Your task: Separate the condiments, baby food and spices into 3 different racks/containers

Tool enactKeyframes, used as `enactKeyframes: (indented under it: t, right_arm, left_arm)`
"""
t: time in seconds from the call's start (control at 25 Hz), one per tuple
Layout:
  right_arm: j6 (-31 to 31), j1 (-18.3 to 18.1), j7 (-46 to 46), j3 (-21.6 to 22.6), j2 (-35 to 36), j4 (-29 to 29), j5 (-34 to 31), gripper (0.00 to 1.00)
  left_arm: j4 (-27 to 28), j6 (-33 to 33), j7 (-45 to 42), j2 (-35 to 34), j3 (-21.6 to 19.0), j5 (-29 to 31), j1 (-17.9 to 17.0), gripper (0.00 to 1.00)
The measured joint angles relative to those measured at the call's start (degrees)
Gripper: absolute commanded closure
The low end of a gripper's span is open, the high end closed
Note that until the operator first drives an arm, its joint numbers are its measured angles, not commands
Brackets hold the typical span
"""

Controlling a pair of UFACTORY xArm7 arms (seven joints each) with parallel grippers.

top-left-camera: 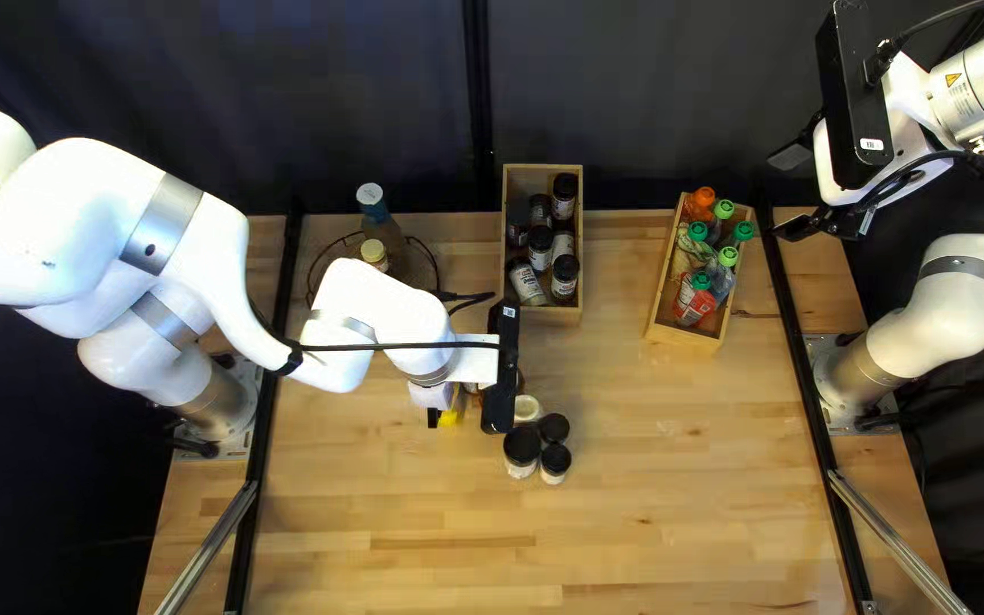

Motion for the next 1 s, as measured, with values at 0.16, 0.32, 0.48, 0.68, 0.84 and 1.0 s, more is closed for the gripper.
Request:
enactKeyframes:
  t: [0.16,0.32,0.48,0.68,0.84,1.0]
  right_arm:
    - [0.0,0.0,0.0,0.0,0.0,0.0,0.0,0.0]
    - [0.0,0.0,0.0,0.0,0.0,0.0,0.0,0.0]
    - [0.0,0.0,0.0,0.0,0.0,0.0,0.0,0.0]
    - [0.0,0.0,0.0,0.0,0.0,0.0,0.0,0.0]
    - [0.0,0.0,0.0,0.0,0.0,0.0,0.0,0.0]
    - [0.0,0.0,0.0,0.0,0.0,0.0,0.0,0.0]
  left_arm:
    - [2.71,4.49,-3.71,0.93,-0.54,-1.49,-0.19,1.0]
    - [3.95,9.42,-11.38,-0.39,-2.37,-0.83,-0.21,1.0]
    - [3.71,14.3,-21.02,-3.82,-4.87,1.69,0.62,1.0]
    - [0.55,19.7,-33.36,-11.65,-8.55,6.31,3.24,1.0]
    - [-3.54,23.71,-40.42,-18.95,-11.08,10.05,6.38,1.0]
    - [-6.52,26.84,-44.29,-24.6,-12.2,12.94,9.7,1.0]
